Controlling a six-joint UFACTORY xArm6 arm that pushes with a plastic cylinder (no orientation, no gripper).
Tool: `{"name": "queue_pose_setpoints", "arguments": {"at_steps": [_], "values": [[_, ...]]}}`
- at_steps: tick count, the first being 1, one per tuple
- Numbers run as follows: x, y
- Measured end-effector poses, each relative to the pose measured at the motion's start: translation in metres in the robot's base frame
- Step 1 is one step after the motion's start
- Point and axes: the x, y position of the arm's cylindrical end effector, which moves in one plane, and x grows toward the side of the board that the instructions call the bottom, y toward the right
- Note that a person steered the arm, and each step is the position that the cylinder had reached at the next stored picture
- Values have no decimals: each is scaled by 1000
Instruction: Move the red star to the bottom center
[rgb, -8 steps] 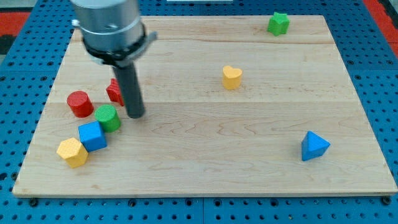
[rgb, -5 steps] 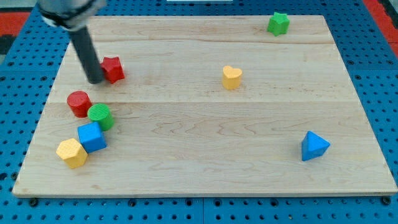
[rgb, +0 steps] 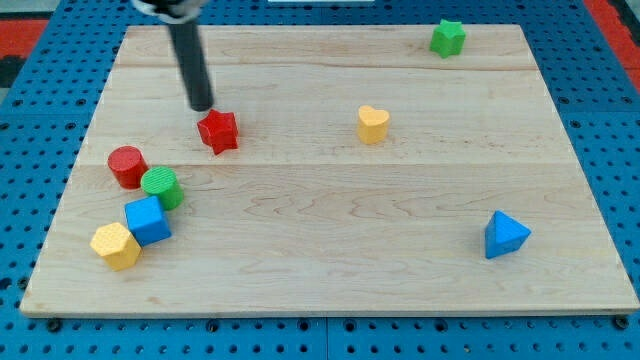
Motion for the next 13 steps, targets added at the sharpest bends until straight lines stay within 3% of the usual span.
{"name": "queue_pose_setpoints", "arguments": {"at_steps": [1,2,3,4,6,7,8,10,11,12,13], "values": [[23,2],[79,51],[102,99],[56,63],[147,161],[104,155],[106,205],[178,163],[126,172],[156,240],[182,216]]}}
